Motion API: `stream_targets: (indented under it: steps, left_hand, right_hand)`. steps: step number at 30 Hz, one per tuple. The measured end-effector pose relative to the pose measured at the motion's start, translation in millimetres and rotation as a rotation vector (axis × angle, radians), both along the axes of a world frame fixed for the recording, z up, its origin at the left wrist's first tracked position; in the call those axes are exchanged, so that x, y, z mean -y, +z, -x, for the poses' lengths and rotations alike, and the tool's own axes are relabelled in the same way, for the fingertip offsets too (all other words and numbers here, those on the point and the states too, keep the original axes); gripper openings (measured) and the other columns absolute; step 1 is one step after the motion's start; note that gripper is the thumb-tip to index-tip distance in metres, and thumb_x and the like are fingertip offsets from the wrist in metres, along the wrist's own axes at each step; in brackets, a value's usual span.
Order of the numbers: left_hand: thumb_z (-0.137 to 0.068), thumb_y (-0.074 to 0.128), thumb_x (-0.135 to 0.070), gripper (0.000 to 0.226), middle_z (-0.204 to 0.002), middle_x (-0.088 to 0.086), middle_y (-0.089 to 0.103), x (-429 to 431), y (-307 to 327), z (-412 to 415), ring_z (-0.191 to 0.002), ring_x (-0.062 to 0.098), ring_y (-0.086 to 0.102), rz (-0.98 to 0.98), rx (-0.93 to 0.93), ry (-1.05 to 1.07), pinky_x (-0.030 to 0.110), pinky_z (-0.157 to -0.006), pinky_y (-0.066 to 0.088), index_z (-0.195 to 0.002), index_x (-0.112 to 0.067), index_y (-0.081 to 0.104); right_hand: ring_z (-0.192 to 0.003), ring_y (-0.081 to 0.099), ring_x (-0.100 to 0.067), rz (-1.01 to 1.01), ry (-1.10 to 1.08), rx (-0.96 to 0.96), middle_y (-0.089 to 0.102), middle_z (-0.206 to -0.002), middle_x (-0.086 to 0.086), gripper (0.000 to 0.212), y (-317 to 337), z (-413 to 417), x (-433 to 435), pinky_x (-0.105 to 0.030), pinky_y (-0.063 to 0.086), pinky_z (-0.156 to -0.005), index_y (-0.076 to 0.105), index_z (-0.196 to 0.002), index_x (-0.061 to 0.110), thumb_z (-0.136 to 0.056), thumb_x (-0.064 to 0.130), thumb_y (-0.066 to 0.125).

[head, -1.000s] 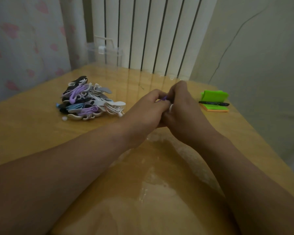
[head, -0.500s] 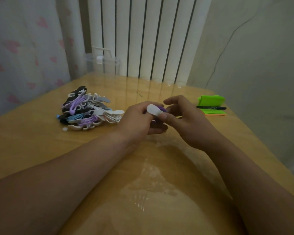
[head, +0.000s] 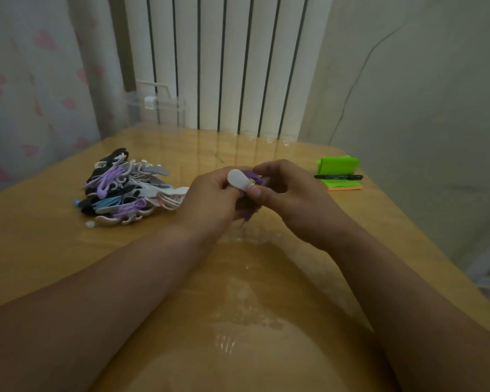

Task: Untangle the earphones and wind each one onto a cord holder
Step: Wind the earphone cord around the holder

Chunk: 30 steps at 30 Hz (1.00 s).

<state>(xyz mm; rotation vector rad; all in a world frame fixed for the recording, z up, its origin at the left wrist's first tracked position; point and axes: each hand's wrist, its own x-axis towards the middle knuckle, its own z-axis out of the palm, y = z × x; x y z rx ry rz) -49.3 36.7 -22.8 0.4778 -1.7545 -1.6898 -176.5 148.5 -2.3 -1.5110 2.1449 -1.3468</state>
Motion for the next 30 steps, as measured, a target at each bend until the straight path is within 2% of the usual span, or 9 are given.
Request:
stream_targets:
  steps: [2,6,12,16,21,23,27,30]
  left_hand:
    - [-0.105,0.058,-0.010,0.025,-0.113,0.005,0.075,1.0,-1.3,0.0,-0.103,0.020,0.075,0.144,-0.010,0.075,0.037,-0.085,0.064,-0.123,-0.019,0.072]
    - [-0.102,0.064,-0.012,0.014,-0.104,0.003,0.076,1.7,1.1,-1.7,-0.097,0.018,0.075,0.247,-0.036,0.122,0.035,-0.082,0.065,-0.111,-0.019,0.072]
    - [-0.104,0.060,-0.012,0.010,-0.107,0.003,0.073,-0.3,4.3,-1.5,-0.095,0.012,0.075,0.276,-0.019,0.095,0.033,-0.078,0.065,-0.111,-0.019,0.063]
    - [-0.107,0.057,-0.018,0.010,-0.116,0.006,0.068,3.3,8.1,-5.2,-0.098,0.016,0.074,0.273,0.074,-0.038,0.040,-0.075,0.066,-0.116,-0.018,0.056]
    - [-0.101,0.065,-0.016,0.020,-0.116,0.014,0.069,11.4,11.6,-10.6,-0.101,0.021,0.075,0.170,0.152,-0.232,0.042,-0.085,0.064,-0.118,-0.010,0.057]
    - [-0.101,0.065,-0.019,0.018,-0.113,0.012,0.070,12.0,11.5,-11.8,-0.101,0.020,0.075,0.223,0.175,-0.243,0.041,-0.087,0.064,-0.116,-0.012,0.057]
    - [-0.107,0.055,-0.027,0.008,-0.103,0.001,0.070,8.3,3.8,-8.2,-0.089,0.011,0.075,0.524,0.273,-0.068,0.042,-0.082,0.064,-0.113,-0.024,0.052]
    - [-0.109,0.051,-0.029,0.009,-0.102,-0.001,0.070,7.9,0.8,-4.4,-0.087,0.010,0.074,0.530,0.251,-0.025,0.043,-0.082,0.064,-0.117,-0.026,0.050]
  right_hand:
    - [-0.101,0.068,-0.006,0.004,-0.007,-0.002,0.070,-0.110,0.008,0.037,1.5,-2.3,-0.2,-0.025,0.058,-0.086,0.061,-0.128,0.026,-0.095,0.037,0.073]
    - [-0.101,0.067,-0.010,0.024,0.009,-0.034,0.069,-0.108,0.008,0.035,3.9,-0.4,-4.4,-0.036,0.060,-0.089,0.062,-0.124,0.027,-0.093,0.038,0.075]
    - [-0.101,0.065,-0.005,0.043,0.051,-0.029,0.068,-0.108,0.010,0.033,3.9,1.1,-6.8,-0.022,0.055,-0.083,0.060,-0.119,0.027,-0.092,0.033,0.078]
    - [-0.100,0.066,-0.010,0.013,0.102,-0.003,0.068,-0.107,0.007,0.032,7.1,4.8,-12.7,-0.030,0.058,-0.086,0.061,-0.116,0.024,-0.090,0.031,0.078]
    - [-0.107,0.067,-0.012,-0.112,0.200,0.049,0.070,-0.110,0.004,0.033,12.9,15.2,-22.0,-0.039,0.057,-0.096,0.063,-0.117,0.024,-0.089,0.028,0.080]
    - [-0.106,0.066,-0.011,-0.125,0.212,0.054,0.069,-0.110,0.005,0.033,12.3,16.9,-22.9,-0.036,0.058,-0.095,0.063,-0.117,0.024,-0.088,0.027,0.080]
    - [-0.097,0.066,-0.007,-0.098,0.176,0.027,0.069,-0.105,0.005,0.030,5.1,15.0,-17.8,-0.027,0.057,-0.084,0.063,-0.114,0.022,-0.090,0.027,0.079]
    - [-0.094,0.068,-0.012,-0.069,0.153,0.099,0.070,-0.104,-0.001,0.027,3.0,14.8,-16.5,-0.025,0.059,-0.082,0.063,-0.115,0.019,-0.093,0.027,0.076]
